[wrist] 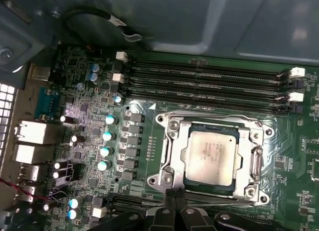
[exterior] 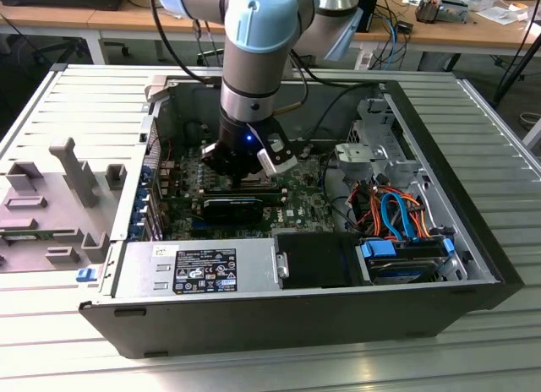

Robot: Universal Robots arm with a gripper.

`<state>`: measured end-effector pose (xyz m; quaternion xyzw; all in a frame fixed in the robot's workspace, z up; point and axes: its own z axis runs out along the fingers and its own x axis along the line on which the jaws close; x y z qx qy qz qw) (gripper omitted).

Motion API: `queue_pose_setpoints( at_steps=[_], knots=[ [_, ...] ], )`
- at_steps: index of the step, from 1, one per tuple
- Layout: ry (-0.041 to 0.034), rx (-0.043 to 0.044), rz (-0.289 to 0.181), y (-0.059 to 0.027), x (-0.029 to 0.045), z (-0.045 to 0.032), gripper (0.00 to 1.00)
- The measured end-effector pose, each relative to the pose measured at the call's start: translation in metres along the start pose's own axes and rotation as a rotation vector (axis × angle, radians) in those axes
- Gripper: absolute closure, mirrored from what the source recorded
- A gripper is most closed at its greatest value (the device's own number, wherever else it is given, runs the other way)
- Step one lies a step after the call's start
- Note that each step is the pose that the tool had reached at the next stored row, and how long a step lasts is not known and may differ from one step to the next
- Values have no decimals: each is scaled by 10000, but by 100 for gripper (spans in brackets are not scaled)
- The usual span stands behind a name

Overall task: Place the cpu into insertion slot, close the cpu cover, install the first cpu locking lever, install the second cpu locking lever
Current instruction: 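Install the second cpu locking lever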

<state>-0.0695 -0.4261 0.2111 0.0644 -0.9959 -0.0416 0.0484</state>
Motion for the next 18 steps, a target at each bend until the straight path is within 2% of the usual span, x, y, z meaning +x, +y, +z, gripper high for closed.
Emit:
queue_pose_setpoints(
  at_steps=[3, 4, 5, 9, 18],
  knots=[
    [-5, 1, -1, 7, 59, 7, 89],
    [-9, 1, -1, 18, 140, 19, 89],
    [-8, 2, 0, 19, 156, 21, 89],
    [-9, 1, 0, 23, 190, 30, 89],
    [-8, 2, -5, 35, 191, 54, 89]
  ],
)
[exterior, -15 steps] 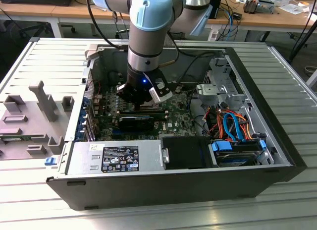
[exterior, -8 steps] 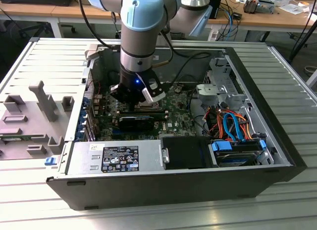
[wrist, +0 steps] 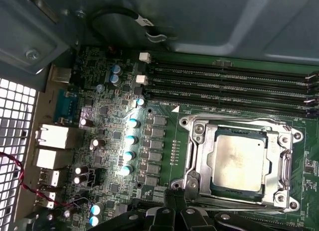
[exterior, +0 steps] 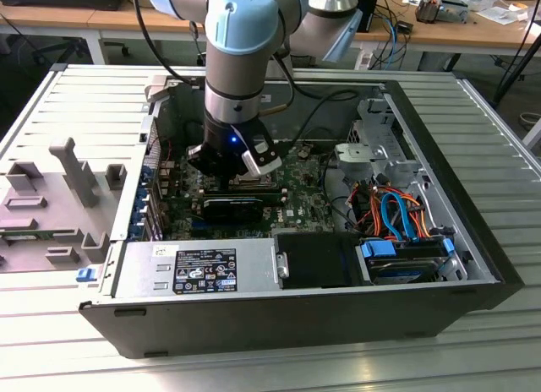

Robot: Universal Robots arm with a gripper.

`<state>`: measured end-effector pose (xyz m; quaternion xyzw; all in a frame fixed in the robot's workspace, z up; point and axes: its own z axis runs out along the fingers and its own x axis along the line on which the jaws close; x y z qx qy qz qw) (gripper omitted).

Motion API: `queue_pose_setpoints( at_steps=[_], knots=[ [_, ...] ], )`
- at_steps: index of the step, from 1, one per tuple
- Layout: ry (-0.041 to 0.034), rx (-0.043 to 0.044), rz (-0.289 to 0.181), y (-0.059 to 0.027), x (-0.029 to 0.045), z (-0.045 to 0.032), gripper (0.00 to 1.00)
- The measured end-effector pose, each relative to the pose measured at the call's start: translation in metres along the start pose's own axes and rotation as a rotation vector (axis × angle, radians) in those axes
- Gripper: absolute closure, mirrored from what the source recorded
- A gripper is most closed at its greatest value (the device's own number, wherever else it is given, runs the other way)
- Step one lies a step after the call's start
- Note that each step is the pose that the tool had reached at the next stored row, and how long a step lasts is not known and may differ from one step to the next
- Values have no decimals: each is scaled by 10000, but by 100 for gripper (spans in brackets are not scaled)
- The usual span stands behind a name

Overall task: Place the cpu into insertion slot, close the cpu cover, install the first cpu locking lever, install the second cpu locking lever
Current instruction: 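Install the second cpu locking lever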

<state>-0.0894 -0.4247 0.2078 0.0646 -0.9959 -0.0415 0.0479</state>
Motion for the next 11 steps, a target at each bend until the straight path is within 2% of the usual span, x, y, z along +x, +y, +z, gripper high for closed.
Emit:
queue_pose_setpoints(
  at_steps=[11],
  knots=[
    [-2, -66, -41, 7, -6, 61, 89]
  ],
)
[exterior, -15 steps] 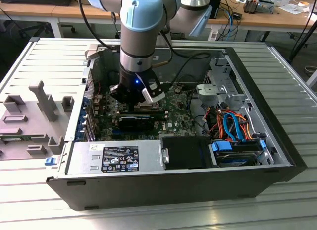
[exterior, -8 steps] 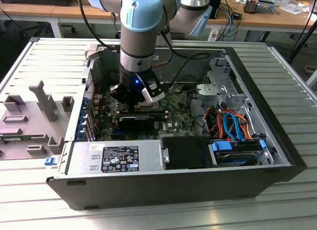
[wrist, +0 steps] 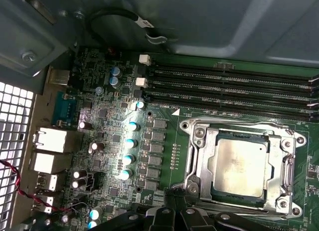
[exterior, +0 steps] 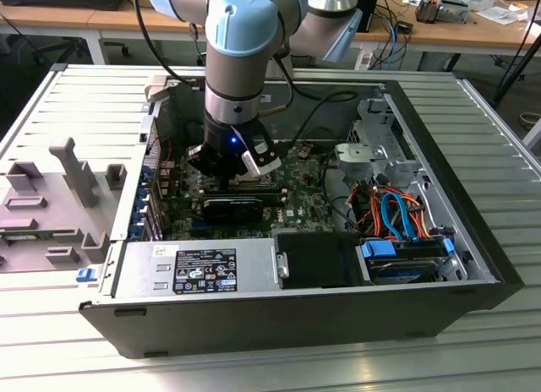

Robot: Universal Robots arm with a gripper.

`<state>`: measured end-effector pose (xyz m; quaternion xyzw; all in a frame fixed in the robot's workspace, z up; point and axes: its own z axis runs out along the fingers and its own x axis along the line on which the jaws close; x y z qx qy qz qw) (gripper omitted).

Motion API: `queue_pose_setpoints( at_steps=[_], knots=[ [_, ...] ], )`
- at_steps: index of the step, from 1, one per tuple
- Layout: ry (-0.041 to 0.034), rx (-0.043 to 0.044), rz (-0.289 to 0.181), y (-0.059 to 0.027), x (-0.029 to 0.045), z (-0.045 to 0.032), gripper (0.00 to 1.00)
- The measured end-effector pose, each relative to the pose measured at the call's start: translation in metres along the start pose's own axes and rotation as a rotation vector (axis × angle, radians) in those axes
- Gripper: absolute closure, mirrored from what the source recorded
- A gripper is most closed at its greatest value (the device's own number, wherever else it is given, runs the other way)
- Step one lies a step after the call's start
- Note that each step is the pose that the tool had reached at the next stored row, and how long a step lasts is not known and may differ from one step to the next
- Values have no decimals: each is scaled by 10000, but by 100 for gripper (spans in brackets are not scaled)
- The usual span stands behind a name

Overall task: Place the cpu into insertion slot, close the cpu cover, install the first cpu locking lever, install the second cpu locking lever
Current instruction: 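Install the second cpu locking lever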

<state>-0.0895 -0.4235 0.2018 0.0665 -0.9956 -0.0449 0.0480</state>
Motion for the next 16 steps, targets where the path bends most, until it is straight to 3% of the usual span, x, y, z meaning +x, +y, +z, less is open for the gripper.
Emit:
queue_pose_setpoints(
  at_steps=[3, 8, 10, 11, 14, 15, 16],
  knots=[
    [-15, -45, -27, 10, -7, 27, 89],
    [-6, -48, -59, 8, -3, 16, 89],
    [-12, -56, -61, 8, 1, -37, 89],
    [-5, -46, -59, 11, 10, -117, 89],
    [-2, -57, -64, 16, 7, -188, 89],
    [48, -98, -58, 10, -47, -193, 89],
    [173, -144, -52, -3, -143, -204, 89]
  ],
)
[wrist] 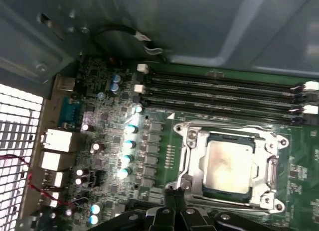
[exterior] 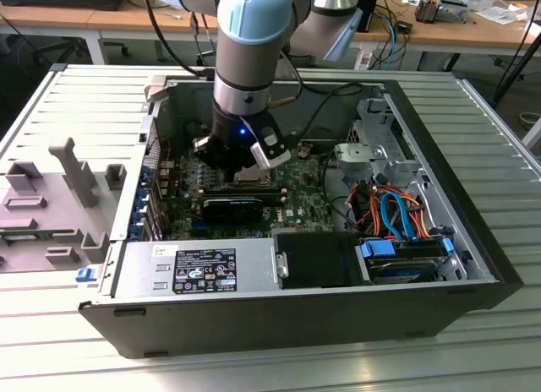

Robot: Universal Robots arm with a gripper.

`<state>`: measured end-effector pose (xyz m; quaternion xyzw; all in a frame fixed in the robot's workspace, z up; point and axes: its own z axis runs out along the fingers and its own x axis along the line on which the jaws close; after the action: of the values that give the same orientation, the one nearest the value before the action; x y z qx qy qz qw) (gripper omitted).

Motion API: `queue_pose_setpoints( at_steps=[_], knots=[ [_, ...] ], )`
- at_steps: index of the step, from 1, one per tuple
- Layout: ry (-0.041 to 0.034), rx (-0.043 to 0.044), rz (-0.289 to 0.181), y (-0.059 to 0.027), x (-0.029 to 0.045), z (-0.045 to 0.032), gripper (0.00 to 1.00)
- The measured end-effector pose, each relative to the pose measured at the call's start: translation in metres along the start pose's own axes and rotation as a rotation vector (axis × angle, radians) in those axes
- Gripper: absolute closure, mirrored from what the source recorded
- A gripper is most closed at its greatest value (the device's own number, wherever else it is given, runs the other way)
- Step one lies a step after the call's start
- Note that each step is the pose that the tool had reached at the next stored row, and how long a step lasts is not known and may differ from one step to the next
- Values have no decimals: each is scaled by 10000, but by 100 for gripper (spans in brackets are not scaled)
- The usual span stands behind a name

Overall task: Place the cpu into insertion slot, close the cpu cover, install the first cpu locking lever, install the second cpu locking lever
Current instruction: 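Install the second cpu locking lever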

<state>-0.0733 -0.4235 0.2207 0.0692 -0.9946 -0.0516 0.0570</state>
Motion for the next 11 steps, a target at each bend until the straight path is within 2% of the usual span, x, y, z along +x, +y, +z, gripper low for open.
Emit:
queue_pose_setpoints(
  at_steps=[3, 4, 7, 11],
  knots=[
    [328, -83, 29, -30, -263, -31, 89],
    [388, -94, 36, -35, -325, -39, 89],
    [425, -102, 38, -38, -389, -46, 89],
    [426, -104, 39, -31, -400, -69, 89]
  ],
)
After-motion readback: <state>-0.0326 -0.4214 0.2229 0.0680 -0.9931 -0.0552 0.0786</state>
